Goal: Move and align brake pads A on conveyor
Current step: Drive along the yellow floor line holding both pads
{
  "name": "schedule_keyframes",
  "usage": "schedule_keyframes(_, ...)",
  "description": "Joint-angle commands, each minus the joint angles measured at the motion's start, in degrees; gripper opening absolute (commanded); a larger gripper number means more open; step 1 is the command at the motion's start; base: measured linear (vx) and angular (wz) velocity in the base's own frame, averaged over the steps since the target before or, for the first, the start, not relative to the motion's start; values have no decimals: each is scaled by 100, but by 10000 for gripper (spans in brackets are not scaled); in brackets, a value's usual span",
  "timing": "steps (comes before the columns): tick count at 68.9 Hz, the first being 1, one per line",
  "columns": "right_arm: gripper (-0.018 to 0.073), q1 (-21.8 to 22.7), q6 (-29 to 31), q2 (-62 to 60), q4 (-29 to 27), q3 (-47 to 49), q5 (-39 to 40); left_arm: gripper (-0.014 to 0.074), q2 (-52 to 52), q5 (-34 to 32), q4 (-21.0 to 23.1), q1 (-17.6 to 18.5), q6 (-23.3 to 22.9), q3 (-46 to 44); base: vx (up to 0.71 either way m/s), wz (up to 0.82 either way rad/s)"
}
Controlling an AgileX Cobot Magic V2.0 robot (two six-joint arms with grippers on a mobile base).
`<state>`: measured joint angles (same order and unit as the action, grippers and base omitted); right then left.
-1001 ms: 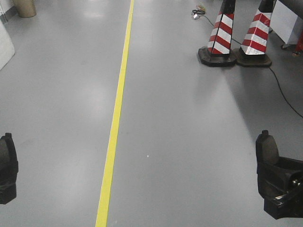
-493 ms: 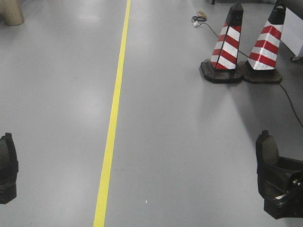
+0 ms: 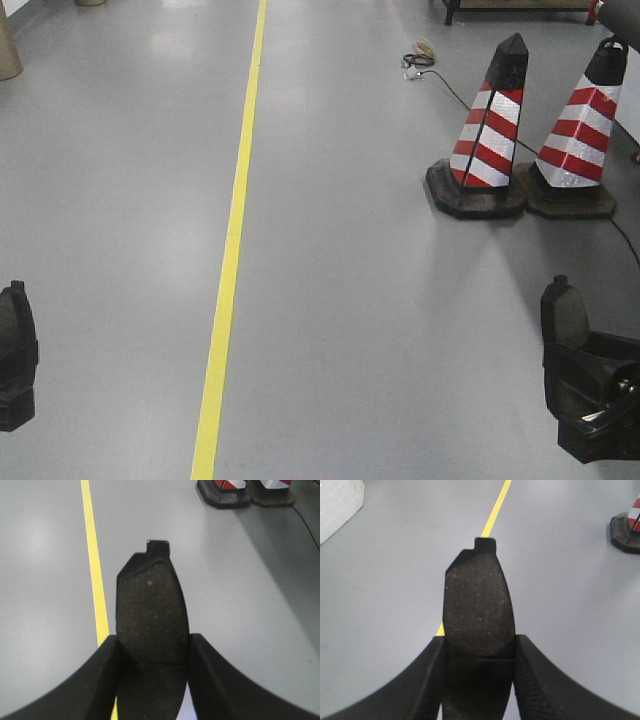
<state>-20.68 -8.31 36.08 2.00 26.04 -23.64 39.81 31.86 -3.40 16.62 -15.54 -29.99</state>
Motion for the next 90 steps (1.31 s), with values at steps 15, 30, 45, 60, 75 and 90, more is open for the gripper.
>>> schedule_keyframes(15, -10, 9, 27, -22, 39, 178, 493, 135, -13, -480, -17, 0, -5, -152, 62, -4)
schedule_keyframes(30, -10, 9, 27, -22, 39, 178, 493, 135, -13, -481, -17, 0, -5, -152, 61, -2)
schedule_keyframes(45, -10, 9, 27, -22, 39, 178, 493, 135, -13, -481, -17, 0, -5, -152, 59, 1)
schedule_keyframes(60, -10, 9, 27, -22, 39, 178, 493, 135, -13, -487, -17, 0, -5, -152, 58, 0)
schedule_keyframes(75, -10, 9, 27, -22, 39, 178, 493, 135, -13, -488, -17, 0, -5, -152, 56, -3)
schedule_keyframes(90, -10, 9, 27, -22, 39, 178, 493, 135, -13, -481, -17, 0, -5, -152, 52, -9)
